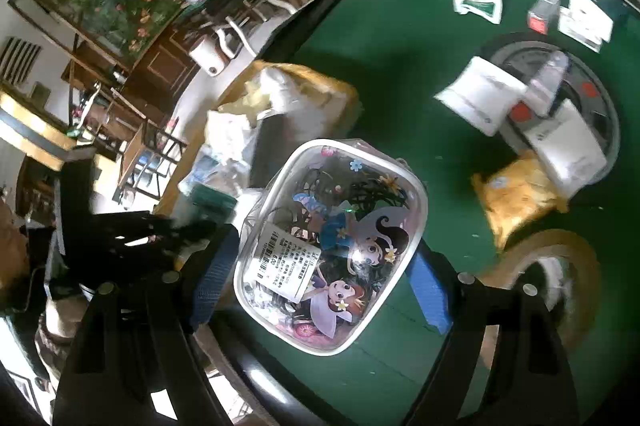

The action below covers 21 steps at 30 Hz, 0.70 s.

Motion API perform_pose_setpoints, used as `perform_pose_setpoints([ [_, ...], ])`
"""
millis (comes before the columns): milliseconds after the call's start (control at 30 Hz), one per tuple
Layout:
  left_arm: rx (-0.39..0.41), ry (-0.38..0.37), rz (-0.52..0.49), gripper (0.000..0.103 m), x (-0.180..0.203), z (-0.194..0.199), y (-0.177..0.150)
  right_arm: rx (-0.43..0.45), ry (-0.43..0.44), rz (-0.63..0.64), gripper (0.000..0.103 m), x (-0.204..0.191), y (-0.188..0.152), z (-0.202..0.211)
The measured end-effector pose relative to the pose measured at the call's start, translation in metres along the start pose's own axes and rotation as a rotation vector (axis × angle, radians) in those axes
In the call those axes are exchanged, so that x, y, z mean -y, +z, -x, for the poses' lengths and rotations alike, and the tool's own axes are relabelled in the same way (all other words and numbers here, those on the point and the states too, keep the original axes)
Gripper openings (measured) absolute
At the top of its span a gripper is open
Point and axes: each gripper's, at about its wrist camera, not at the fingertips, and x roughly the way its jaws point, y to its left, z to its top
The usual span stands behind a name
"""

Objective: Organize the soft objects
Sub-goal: 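Carry the plastic box over the box and open the right gripper while the left carries the tube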

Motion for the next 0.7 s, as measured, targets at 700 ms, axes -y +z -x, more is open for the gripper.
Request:
perform_pose_setpoints([
  [700, -0.007, -0.031, 0.091, 0.015, -0.029, -0.017, -0.035, -0.137, 0.106, 0.018, 0.082, -0.081, 0.027, -0.106],
])
